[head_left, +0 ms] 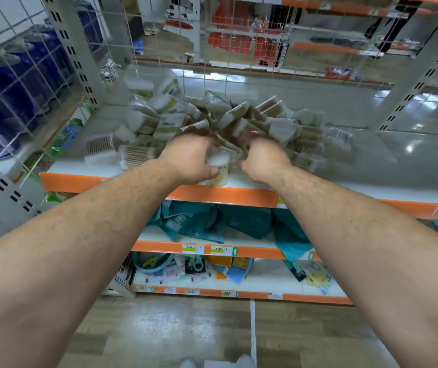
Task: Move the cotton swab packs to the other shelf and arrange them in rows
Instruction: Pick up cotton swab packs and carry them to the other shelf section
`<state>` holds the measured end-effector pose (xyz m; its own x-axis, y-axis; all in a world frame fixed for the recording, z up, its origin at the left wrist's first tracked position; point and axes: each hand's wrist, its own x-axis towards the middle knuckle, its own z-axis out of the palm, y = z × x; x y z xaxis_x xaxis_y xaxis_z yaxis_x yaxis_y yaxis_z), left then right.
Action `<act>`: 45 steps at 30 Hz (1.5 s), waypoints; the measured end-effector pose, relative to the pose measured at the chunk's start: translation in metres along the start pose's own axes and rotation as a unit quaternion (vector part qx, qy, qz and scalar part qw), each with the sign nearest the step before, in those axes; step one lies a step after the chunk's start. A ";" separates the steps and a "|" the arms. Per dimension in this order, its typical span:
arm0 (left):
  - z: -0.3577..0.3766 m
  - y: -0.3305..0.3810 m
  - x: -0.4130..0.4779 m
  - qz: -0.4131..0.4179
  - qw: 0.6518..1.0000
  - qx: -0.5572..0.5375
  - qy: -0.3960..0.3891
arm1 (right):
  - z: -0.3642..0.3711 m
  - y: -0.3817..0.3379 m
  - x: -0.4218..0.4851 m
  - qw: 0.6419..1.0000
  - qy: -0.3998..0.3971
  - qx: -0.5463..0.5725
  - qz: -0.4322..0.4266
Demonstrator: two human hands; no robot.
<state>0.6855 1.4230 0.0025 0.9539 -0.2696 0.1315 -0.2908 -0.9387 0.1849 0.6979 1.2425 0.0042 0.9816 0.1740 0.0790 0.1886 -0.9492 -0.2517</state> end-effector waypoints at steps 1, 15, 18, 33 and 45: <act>0.001 0.000 0.001 -0.004 1.000 0.000 0.004 | 0.003 -0.002 0.002 1.000 -0.004 0.005 -0.008; 0.003 0.001 -0.001 -0.005 1.000 0.025 0.015 | 0.008 0.005 0.009 0.999 -0.014 0.000 -0.033; 0.001 0.004 -0.001 -0.009 0.999 0.033 0.012 | 0.004 0.009 0.006 0.999 -0.023 0.012 -0.024; -0.014 -0.012 -0.001 -0.140 0.989 -0.024 0.042 | -0.032 0.030 0.005 0.983 0.033 0.158 0.091; 0.018 -0.027 0.000 -0.144 0.989 0.030 0.007 | -0.030 0.034 -0.004 0.957 0.026 0.265 0.117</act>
<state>0.6947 1.4440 -0.0201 0.9953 0.0139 0.0962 -0.0015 -0.9874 0.1585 0.6993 1.2012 0.0243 0.9986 -0.0534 0.0061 -0.0326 -0.6924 -0.7208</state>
